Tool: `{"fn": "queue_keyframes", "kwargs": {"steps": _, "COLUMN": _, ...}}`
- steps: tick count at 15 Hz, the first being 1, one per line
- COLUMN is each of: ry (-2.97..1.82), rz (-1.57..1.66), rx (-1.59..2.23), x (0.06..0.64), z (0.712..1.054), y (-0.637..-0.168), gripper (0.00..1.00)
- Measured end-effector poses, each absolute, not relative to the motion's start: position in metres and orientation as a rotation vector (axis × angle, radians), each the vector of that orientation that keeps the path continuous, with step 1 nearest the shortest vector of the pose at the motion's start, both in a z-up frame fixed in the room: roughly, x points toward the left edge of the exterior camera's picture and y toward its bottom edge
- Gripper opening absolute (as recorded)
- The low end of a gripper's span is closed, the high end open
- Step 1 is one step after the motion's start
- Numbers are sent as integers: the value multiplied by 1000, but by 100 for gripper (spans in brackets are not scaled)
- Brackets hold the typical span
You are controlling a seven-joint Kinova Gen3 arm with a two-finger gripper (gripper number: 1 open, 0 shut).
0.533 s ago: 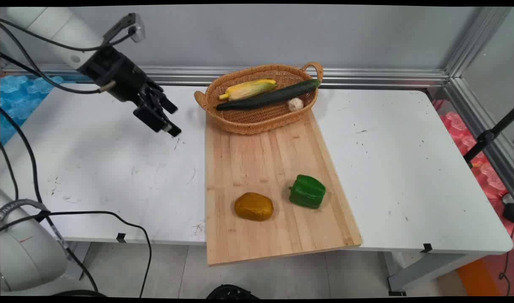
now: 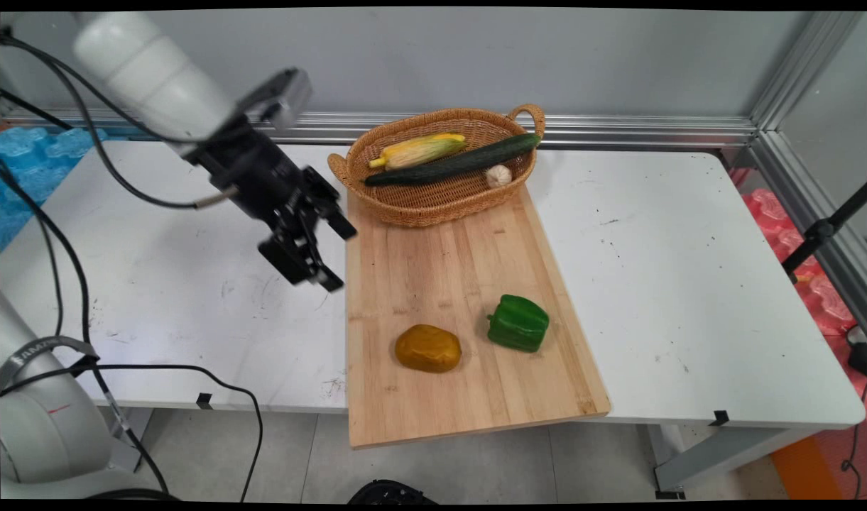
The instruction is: Pick up the potato from the cutting board
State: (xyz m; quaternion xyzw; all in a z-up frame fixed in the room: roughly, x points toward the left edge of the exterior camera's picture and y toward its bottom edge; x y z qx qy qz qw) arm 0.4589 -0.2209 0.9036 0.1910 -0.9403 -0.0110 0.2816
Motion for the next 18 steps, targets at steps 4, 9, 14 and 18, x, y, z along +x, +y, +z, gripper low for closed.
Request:
{"fn": "queue_keyframes", "kwargs": {"steps": 4, "ry": -2555, "rz": -55, "rx": 357, "x": 417, "z": 884, "y": -223, "gripper": 100}}
{"fn": "queue_keyframes", "kwargs": {"steps": 9, "ry": -2604, "rz": -63, "rx": 241, "x": 374, "z": 854, "y": -232, "gripper": 100}}
{"fn": "queue_keyframes", "kwargs": {"steps": 14, "ry": -2645, "rz": -66, "rx": 186, "x": 348, "z": 829, "y": -240, "gripper": 100}}
{"fn": "queue_keyframes", "kwargs": {"steps": 18, "ry": -2679, "rz": -67, "rx": 150, "x": 329, "z": 811, "y": -247, "gripper": 100}}
